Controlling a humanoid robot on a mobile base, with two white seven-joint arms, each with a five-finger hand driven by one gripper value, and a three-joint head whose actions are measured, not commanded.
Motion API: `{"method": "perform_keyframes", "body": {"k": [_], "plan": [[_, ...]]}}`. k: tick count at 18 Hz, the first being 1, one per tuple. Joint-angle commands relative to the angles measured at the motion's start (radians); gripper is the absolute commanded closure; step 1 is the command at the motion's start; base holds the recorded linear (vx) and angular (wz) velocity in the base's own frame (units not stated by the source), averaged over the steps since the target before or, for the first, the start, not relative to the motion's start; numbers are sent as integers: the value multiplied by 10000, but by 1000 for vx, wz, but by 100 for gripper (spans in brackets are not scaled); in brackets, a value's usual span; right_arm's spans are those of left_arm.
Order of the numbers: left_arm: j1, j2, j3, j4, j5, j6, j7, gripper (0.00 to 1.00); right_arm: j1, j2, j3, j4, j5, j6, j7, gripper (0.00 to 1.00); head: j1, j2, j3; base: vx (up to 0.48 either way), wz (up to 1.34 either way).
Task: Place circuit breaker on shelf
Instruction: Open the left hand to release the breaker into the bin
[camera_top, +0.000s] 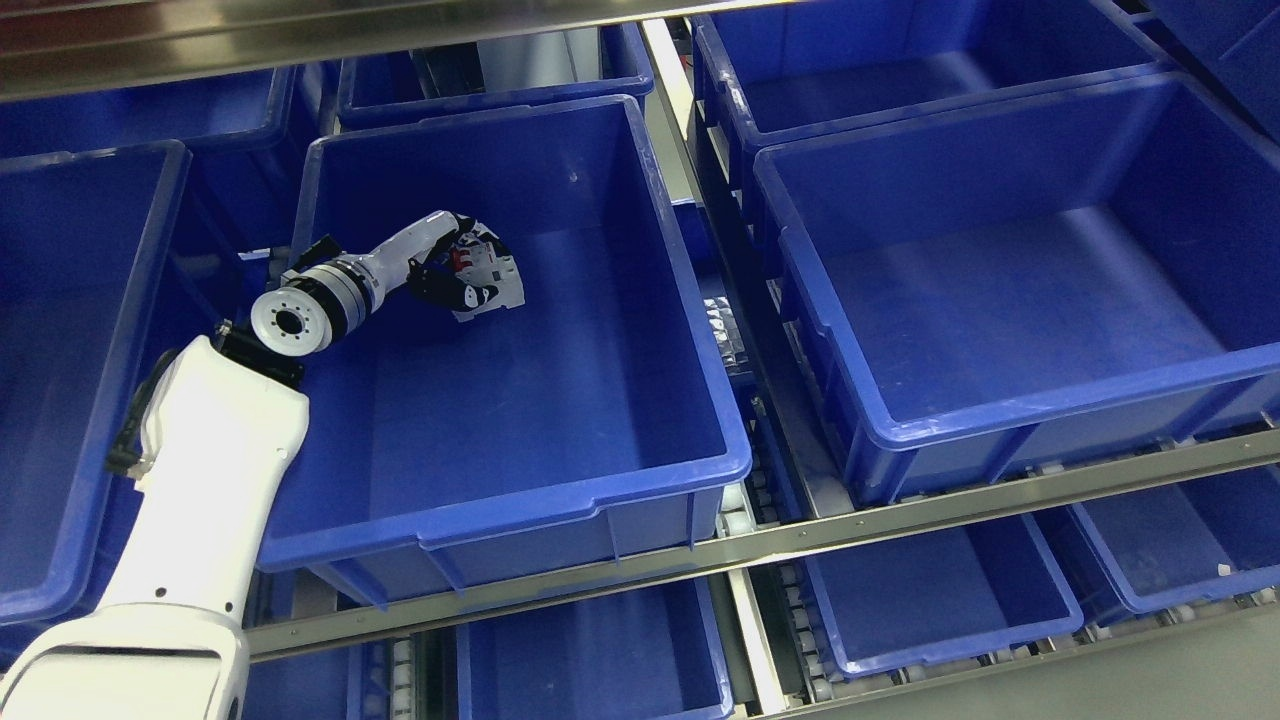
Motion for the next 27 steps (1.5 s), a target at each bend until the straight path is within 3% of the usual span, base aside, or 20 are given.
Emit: {"method": "perform_keyframes", "body": {"k": [1,11,15,20,22,24,27], "plan": [[-15,-105,-233,670,-14,71,156,55,-4,-175,2,0,0,2,-5,0,0,0,0,0,0],[-856,-74,149,593,32,101,233,18,12,-175,2,0,0,2,-5,0,0,0,0,-1,9],[-1960,-181,1772,593,78,193,1197,16,-3,-175,2,0,0,2,-5,0,0,0,0,-2,-25],[-2331,-687,3368,364,262,316,1230,12,-4,-175,2,0,0,2,-5,0,0,0,0,6,-18],[-2316,-1298,4715,-171,720,316,1382,4,-4,-175,2,0,0,2,-5,0,0,0,0,0,0],[-2118,-1894,5851,-1195,1256,209,2069,1,-4,-175,2,0,0,2,-5,0,0,0,0,0,0],[-1353,-1894,6012,-3878,1888,498,2840,0,-4,-175,2,0,0,2,-5,0,0,0,0,0,0]]}}
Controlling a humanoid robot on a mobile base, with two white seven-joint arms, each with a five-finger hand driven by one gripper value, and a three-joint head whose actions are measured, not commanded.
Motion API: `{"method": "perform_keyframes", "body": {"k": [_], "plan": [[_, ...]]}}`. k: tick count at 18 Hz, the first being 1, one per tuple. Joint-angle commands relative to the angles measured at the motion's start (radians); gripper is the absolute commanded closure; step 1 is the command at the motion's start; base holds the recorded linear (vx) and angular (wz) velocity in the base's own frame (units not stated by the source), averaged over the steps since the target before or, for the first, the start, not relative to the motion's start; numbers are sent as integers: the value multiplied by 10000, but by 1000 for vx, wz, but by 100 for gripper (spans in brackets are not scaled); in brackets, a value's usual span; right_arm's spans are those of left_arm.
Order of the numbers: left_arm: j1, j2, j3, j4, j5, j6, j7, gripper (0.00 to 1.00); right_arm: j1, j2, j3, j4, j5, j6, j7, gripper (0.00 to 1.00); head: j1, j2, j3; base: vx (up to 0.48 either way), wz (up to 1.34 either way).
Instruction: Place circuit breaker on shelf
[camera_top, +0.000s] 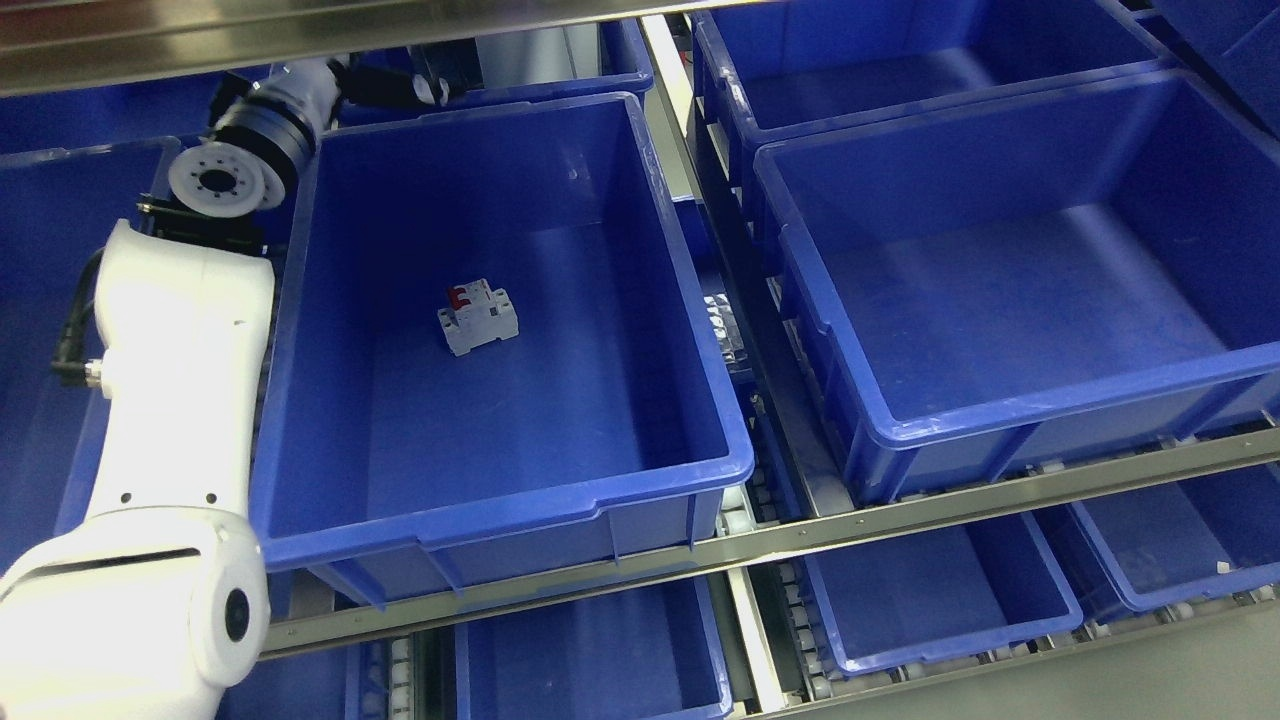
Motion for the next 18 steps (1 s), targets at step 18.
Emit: {"method": "perform_keyframes", "body": {"k": [18], "plan": [[6748,-968,716,-10532,1013,1617,612,0,-1,-175,-14,1,0,2,-8,0,0,0,0,0,0]]}}
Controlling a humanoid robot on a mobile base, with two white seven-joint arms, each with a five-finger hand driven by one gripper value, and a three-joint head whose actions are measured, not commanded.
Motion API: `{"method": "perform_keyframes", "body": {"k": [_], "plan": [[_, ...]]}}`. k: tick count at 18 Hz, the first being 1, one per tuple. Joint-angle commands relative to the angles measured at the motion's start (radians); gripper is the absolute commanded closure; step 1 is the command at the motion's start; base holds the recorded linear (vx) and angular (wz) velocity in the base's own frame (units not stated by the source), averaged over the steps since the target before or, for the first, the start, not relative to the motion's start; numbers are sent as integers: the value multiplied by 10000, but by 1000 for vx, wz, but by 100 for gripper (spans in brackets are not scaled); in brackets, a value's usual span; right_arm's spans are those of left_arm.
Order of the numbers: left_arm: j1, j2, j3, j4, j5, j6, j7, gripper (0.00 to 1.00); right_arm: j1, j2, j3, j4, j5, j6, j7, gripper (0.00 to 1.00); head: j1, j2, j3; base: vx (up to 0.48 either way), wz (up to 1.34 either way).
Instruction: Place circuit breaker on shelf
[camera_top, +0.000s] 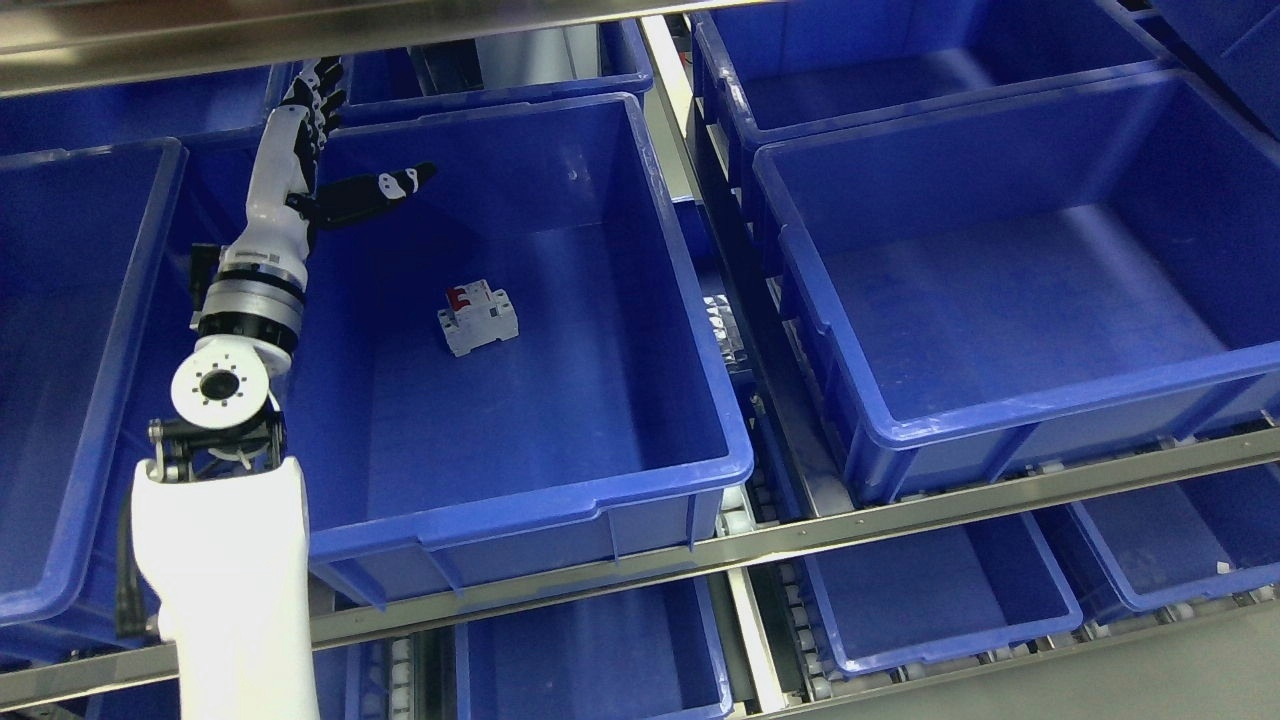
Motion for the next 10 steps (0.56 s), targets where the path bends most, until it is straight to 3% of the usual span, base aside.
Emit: {"method": "perform_keyframes", "body": {"k": [1,4,10], "plan": [[1417,-5,33,-2521,34,-626,8,0,-1,-175,1,0,0,2,-8,0,0,0,0,0,0],[2031,-5,247,-2521,34,-1164,8,0,-1,-175,1,0,0,2,-8,0,0,0,0,0,0],[2171,-5,340,-2521,34,-1226,8,0,-1,-175,1,0,0,2,-8,0,0,0,0,0,0]]}}
